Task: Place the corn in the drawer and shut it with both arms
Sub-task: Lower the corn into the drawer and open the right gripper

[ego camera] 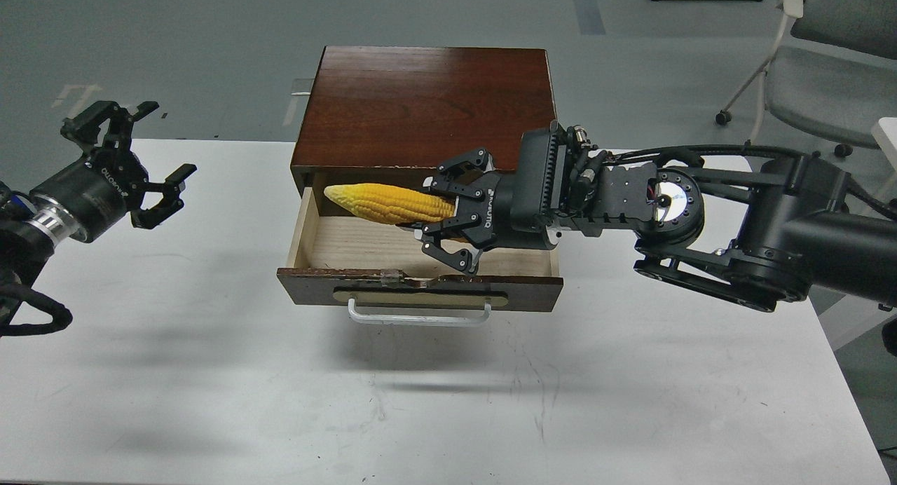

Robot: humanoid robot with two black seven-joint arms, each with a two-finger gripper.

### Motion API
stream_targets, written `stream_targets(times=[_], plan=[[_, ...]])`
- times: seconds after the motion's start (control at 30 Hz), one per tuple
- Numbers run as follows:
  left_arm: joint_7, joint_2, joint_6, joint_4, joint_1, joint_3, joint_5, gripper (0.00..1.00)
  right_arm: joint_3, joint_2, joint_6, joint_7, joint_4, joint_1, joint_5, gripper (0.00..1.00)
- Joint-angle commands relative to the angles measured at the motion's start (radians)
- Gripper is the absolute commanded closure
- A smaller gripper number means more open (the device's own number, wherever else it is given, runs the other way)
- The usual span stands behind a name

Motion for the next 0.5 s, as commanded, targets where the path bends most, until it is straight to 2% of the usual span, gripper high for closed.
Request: stream_targets(times=[0.0,0.13,0.47], plan=[[0.000,-0.003,0.000,0.000,0.000,0.001,0.000,0.02,0.000,0.000,0.000,0.000,-0.001,-0.002,0.000,0.09],[0.000,-0.005,0.000,0.000,0.000,0.001,0.000,0.02,0.000,-0.001,0.000,0.000,-0.004,0.000,0.000,0.05],[0.002,-0.010,0.000,0.000,0.000,0.003,0.001,0.02,0.051,0.025,0.000,-0.011,0.010,0.003,0.000,0.03]])
